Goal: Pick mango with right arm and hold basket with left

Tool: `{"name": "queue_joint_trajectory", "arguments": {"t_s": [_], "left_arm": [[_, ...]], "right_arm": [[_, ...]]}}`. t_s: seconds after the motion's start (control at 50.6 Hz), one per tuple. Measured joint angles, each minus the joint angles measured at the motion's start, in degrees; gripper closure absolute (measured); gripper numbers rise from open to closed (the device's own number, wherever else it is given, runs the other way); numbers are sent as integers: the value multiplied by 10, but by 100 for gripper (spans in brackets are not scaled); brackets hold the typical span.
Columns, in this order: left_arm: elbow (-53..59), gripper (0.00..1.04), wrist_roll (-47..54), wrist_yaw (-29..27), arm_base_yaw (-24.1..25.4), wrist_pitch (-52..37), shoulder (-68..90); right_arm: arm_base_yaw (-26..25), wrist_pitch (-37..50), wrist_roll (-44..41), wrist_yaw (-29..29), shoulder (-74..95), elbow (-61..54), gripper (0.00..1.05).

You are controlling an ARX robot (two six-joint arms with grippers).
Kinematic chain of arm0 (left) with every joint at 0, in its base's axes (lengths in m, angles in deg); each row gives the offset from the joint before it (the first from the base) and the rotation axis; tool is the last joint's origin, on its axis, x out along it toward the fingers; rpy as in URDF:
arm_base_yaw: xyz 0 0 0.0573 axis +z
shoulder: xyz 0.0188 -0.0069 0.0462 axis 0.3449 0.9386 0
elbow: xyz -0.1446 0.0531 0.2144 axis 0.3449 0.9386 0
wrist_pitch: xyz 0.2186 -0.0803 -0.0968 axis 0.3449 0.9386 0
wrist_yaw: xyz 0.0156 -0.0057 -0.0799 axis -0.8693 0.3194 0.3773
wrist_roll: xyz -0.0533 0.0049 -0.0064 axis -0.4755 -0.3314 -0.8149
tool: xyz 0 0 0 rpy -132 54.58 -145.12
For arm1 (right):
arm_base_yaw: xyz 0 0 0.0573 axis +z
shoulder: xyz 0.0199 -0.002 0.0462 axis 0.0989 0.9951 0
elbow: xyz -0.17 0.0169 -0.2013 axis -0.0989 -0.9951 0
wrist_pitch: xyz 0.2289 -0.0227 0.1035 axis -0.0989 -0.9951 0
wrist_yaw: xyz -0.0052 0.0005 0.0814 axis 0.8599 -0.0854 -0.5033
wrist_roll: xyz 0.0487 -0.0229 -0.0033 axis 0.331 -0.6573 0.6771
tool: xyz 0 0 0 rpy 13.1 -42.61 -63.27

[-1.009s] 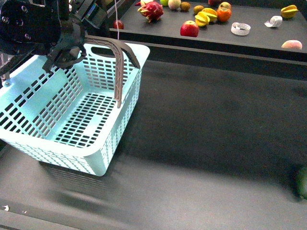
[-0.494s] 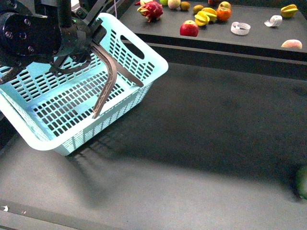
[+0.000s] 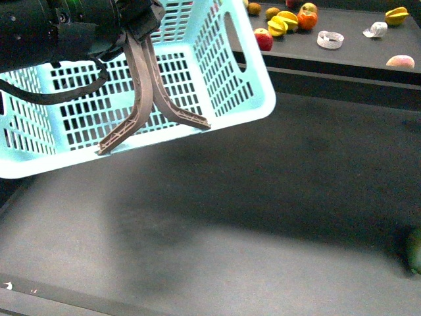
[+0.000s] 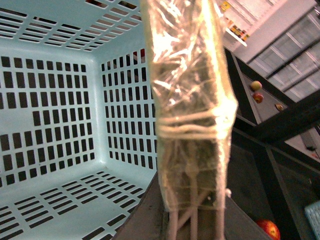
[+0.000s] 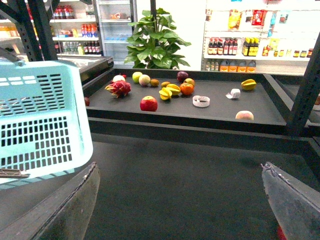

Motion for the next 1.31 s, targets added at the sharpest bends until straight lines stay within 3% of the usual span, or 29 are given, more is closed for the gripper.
{"name": "queue_joint_trajectory", "arguments": {"t_s": [0.277,0.653,1.305], "left_arm": [[78,96,73,51,-52,-35,-80],[111,96,120,73,-126,-82,-85],[116,96,124,70,-143,-90,-74]], "right_arm": [[0,0,0,0,0,0,8],[0,0,0,0,0,0,8],[0,0,0,0,0,0,8]]}}
